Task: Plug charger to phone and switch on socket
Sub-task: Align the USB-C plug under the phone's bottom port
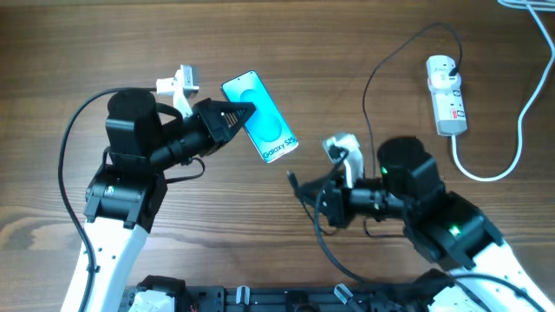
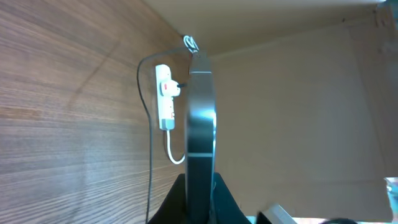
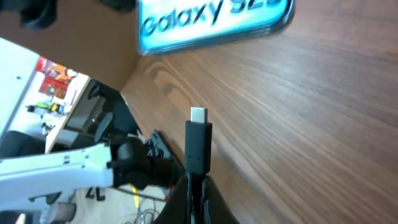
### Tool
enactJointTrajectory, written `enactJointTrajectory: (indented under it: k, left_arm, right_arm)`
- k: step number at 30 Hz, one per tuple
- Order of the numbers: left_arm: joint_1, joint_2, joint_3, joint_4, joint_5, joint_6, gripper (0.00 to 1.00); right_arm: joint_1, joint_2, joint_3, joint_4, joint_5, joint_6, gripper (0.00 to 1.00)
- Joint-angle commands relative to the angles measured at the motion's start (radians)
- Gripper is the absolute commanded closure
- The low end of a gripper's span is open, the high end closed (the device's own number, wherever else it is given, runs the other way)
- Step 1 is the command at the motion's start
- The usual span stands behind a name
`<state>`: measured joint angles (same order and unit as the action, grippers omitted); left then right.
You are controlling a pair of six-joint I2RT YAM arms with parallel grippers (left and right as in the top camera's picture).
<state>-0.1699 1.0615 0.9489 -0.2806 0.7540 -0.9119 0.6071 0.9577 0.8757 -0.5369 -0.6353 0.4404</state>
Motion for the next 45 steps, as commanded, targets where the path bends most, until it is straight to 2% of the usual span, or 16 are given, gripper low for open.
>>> enactJointTrajectory:
  k: [1,15,45]
  left_arm:
    - [0.005,-0.007,0.012,0.011,0.042,-0.013,0.96]
    - [0.005,-0.007,0.012,0.011,0.042,-0.009,0.96]
    - [0.005,-0.007,0.012,-0.016,0.042,-0.009,0.96]
  right_arm:
    - [0.002,0.062,0.003,0.056,-0.01,-0.026,0.96]
    - [0.002,-0.006,0.003,0.069,-0.01,-0.019,0.96]
    - [0.002,-0.004,0.003,0.077,0.035,-0.011,0.96]
